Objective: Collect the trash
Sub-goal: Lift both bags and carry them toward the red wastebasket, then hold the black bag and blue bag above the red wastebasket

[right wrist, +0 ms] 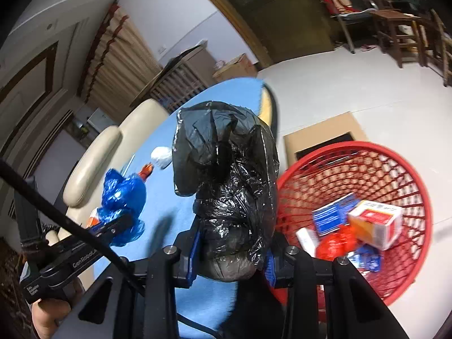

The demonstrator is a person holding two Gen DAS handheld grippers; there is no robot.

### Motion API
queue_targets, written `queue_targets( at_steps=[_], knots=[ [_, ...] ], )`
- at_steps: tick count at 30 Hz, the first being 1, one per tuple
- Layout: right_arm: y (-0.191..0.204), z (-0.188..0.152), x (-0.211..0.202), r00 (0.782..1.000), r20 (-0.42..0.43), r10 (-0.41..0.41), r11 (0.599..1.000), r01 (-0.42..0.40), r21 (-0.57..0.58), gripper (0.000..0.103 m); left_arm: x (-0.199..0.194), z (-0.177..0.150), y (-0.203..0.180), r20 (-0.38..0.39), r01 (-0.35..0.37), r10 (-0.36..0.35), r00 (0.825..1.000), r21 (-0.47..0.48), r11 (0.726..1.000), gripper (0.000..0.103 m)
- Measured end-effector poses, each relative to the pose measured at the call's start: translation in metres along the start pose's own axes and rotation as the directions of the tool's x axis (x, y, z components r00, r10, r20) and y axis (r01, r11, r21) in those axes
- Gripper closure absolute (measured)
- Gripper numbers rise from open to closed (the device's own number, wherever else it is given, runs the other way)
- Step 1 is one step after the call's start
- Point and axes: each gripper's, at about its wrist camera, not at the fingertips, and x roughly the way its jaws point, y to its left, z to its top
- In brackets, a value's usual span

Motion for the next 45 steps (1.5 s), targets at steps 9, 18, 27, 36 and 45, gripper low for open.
queue_targets(
  at_steps=[9, 18, 27, 36, 45],
  knots=[
    [-0.039, 0.014, -0.040, 0.992, 0.064, -0.113, 0.993, 0.110, 0.046, 0.065, 0.002, 0.014, -0.044, 0.005, 0.084, -0.085, 0.996, 0.064, 0.994, 0.073],
    [-0.064, 0.020, -0.055, 0.980, 0.068, -0.186, 0.981, 0.182, 0.065, 0.065, 0.006, 0.021, -0.089, -0.009, 0.150, -0.150, 0.989, 0.125, 0.981, 0.073],
    [-0.072, 0.024, -0.053, 0.976, 0.054, -0.211, 0.976, 0.208, 0.062, 0.065, 0.017, 0.020, -0.111, -0.058, 0.190, -0.184, 0.981, 0.145, 0.971, 0.073],
    [-0.067, 0.022, -0.045, 0.973, 0.042, -0.227, 0.973, 0.224, 0.062, 0.065, 0.019, 0.019, -0.123, -0.075, 0.206, -0.196, 0.978, 0.167, 0.964, 0.073],
    [-0.066, 0.021, -0.043, 0.970, 0.042, -0.239, 0.969, 0.236, 0.068, 0.065, 0.020, 0.020, -0.128, -0.084, 0.217, -0.205, 0.975, 0.186, 0.958, 0.073]
  ],
)
